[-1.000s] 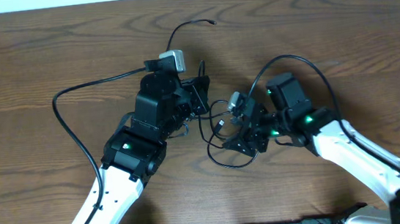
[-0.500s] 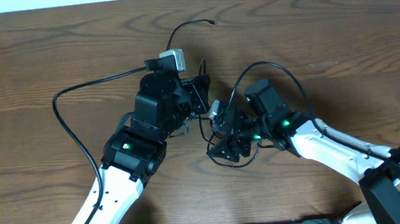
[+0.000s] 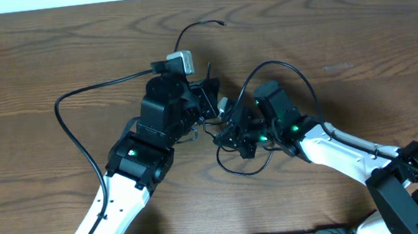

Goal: Untangle cables

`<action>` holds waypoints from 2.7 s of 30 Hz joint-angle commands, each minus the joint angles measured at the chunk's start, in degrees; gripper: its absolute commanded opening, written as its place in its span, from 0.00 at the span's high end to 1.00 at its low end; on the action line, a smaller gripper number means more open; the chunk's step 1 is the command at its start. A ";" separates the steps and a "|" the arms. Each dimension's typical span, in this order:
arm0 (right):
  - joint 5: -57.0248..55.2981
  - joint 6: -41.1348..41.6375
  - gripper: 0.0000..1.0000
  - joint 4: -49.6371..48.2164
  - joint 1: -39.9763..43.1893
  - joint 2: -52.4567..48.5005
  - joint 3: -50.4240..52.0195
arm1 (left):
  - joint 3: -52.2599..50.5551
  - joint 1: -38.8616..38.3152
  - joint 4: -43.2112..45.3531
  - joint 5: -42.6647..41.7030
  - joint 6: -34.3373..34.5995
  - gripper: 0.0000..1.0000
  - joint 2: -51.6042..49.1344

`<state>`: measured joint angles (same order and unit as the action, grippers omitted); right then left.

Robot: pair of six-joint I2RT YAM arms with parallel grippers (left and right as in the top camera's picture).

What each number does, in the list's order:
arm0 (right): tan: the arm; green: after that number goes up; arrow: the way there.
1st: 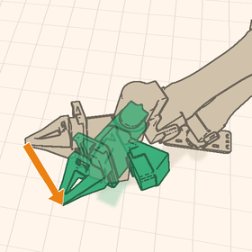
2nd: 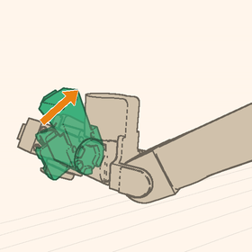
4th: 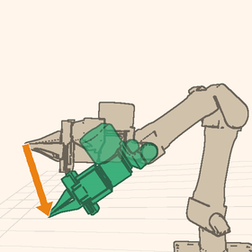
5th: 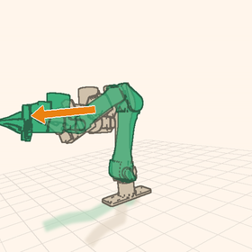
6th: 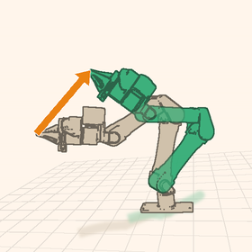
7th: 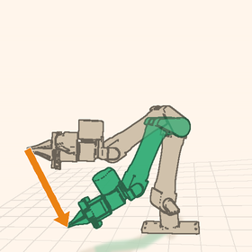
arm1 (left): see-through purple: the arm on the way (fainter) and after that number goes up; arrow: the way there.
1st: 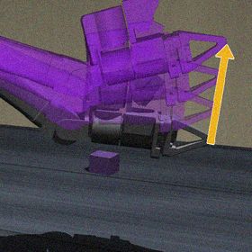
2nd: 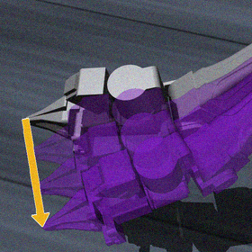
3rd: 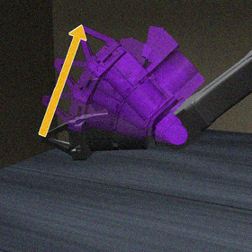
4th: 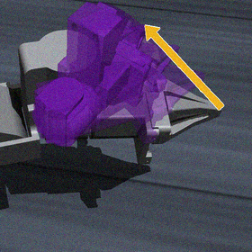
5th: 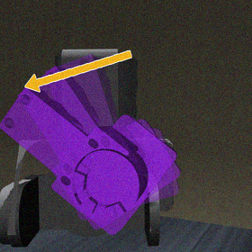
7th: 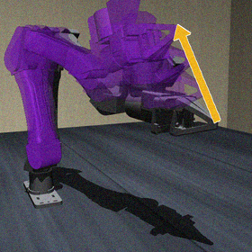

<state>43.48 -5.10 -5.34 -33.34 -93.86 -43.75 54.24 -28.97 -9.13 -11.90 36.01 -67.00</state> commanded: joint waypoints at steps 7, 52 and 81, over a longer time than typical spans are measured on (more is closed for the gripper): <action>-3.08 5.51 0.99 1.25 0.96 4.50 -0.09 | 0.35 0.28 -8.11 5.75 -3.41 0.89 0.02; -7.17 5.27 0.11 -2.10 -2.36 3.21 -0.07 | 0.37 0.28 1.16 0.61 3.37 0.91 0.92; -11.69 11.91 0.99 9.90 6.82 17.27 -0.09 | 0.35 0.28 -10.78 10.05 -4.66 0.89 0.79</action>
<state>33.58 5.93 3.29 -27.94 -80.93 -43.66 54.24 -28.91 -18.63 -4.05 35.48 -66.96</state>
